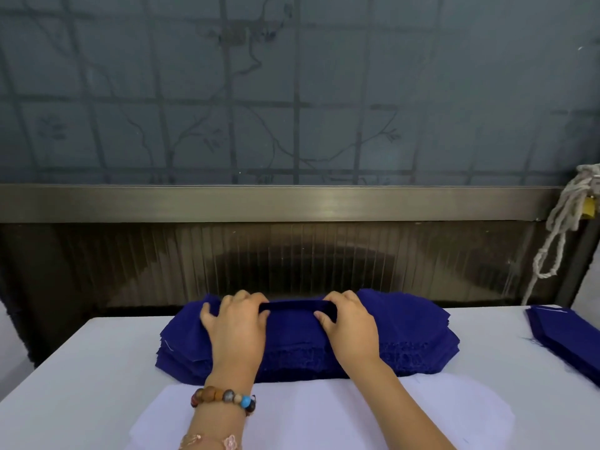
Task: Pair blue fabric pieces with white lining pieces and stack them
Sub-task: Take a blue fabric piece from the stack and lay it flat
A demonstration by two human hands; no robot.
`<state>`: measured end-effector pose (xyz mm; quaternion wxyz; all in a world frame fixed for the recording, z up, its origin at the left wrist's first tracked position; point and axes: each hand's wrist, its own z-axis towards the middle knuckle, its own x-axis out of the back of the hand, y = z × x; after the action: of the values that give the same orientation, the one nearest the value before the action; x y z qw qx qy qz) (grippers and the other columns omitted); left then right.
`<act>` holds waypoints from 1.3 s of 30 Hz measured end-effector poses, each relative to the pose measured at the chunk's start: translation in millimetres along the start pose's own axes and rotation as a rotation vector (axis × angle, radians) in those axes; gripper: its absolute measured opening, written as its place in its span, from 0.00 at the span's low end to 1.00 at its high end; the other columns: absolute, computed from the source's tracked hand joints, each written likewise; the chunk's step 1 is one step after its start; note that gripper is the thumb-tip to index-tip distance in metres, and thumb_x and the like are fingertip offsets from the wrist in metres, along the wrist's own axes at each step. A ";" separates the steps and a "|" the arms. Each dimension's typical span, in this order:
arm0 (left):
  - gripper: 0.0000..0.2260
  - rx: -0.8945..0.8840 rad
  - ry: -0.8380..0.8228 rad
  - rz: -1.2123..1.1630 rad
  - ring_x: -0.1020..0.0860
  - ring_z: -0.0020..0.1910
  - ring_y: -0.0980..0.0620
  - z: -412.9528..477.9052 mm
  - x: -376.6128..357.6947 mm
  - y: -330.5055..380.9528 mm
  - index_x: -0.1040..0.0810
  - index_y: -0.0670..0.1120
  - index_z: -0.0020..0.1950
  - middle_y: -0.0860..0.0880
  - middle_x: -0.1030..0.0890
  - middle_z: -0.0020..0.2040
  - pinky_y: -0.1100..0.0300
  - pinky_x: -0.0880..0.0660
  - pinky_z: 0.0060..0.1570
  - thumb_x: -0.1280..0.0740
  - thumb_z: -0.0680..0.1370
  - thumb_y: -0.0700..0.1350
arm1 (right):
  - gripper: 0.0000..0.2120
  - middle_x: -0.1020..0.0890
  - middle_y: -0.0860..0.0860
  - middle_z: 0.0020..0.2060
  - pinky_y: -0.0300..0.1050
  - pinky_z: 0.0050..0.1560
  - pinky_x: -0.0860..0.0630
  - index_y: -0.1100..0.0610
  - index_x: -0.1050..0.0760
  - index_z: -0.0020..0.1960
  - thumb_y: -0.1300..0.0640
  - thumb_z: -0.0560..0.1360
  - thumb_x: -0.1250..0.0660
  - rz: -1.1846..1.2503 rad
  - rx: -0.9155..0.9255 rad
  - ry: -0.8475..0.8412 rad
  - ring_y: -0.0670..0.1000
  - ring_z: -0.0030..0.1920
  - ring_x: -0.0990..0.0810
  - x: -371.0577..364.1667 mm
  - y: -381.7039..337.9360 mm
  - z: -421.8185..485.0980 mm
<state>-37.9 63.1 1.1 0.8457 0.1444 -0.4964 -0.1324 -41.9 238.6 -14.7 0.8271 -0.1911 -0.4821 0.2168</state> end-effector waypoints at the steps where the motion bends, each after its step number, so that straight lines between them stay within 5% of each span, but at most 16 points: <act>1: 0.08 0.028 0.003 -0.003 0.29 0.60 0.54 1.8 2.7 -6.0 0.24 0.58 0.58 0.57 0.24 0.54 0.40 0.46 0.72 0.36 0.80 0.50 | 0.12 0.25 0.46 0.55 0.31 0.42 0.32 0.50 0.25 0.60 0.50 0.78 0.35 -0.015 0.004 -0.043 0.43 0.44 0.28 4.5 1.1 2.6; 6: 0.08 0.167 -0.061 0.035 0.29 0.62 0.50 10.6 15.1 -28.0 0.23 0.57 0.55 0.54 0.24 0.55 0.36 0.44 0.70 0.33 0.77 0.55 | 0.11 0.24 0.50 0.55 0.46 0.53 0.24 0.50 0.25 0.60 0.51 0.78 0.34 -0.106 -0.052 -0.287 0.51 0.54 0.23 44.9 22.2 20.0; 11: 0.09 0.240 -0.071 0.053 0.29 0.61 0.48 13.4 20.8 -44.4 0.23 0.57 0.55 0.52 0.25 0.57 0.34 0.42 0.67 0.33 0.77 0.57 | 0.13 0.21 0.49 0.55 0.47 0.56 0.24 0.51 0.26 0.60 0.50 0.77 0.34 -0.216 -0.143 -0.371 0.51 0.55 0.23 82.3 60.7 30.9; 19: 0.10 0.422 -0.066 -0.018 0.30 0.61 0.41 12.7 30.4 -63.2 0.24 0.52 0.53 0.45 0.27 0.58 0.34 0.39 0.65 0.32 0.76 0.56 | 0.12 0.19 0.53 0.44 0.46 0.45 0.25 0.58 0.23 0.50 0.48 0.76 0.32 -0.183 -0.430 -0.246 0.54 0.45 0.21 106.4 124.4 30.7; 22: 0.10 0.421 -0.045 -0.176 0.29 0.59 0.40 13.9 32.8 -65.6 0.24 0.50 0.48 0.43 0.28 0.58 0.37 0.34 0.62 0.30 0.75 0.55 | 0.11 0.17 0.54 0.41 0.50 0.48 0.23 0.59 0.22 0.45 0.50 0.75 0.30 -0.039 -0.499 -0.183 0.55 0.44 0.19 102.6 132.5 26.3; 26: 0.07 0.362 0.089 -0.372 0.25 0.53 0.41 14.2 34.2 -70.4 0.24 0.47 0.47 0.44 0.25 0.54 0.37 0.28 0.56 0.31 0.76 0.50 | 0.10 0.18 0.53 0.47 0.48 0.50 0.25 0.58 0.22 0.52 0.52 0.76 0.31 -0.003 -0.488 -0.092 0.54 0.49 0.20 95.5 130.7 19.8; 30: 0.13 0.460 0.040 -0.525 0.23 0.48 0.41 11.9 31.3 -80.4 0.23 0.45 0.51 0.44 0.20 0.47 0.43 0.24 0.51 0.33 0.77 0.54 | 0.13 0.18 0.54 0.52 0.48 0.53 0.25 0.58 0.24 0.58 0.52 0.78 0.33 -0.023 -0.475 -0.057 0.55 0.52 0.21 92.0 127.4 15.9; 39: 0.12 0.529 0.162 -0.531 0.24 0.43 0.41 9.7 21.5 -90.7 0.18 0.43 0.51 0.44 0.20 0.41 0.51 0.29 0.42 0.34 0.79 0.51 | 0.08 0.19 0.51 0.49 0.43 0.45 0.25 0.55 0.24 0.56 0.54 0.78 0.34 -0.045 -0.415 0.049 0.51 0.46 0.21 85.2 123.0 8.5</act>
<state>-43.6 -29.7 -11.2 0.7519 0.4914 -0.3901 -0.2024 -33.2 388.2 -14.5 0.7860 -0.3519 -0.5004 0.0895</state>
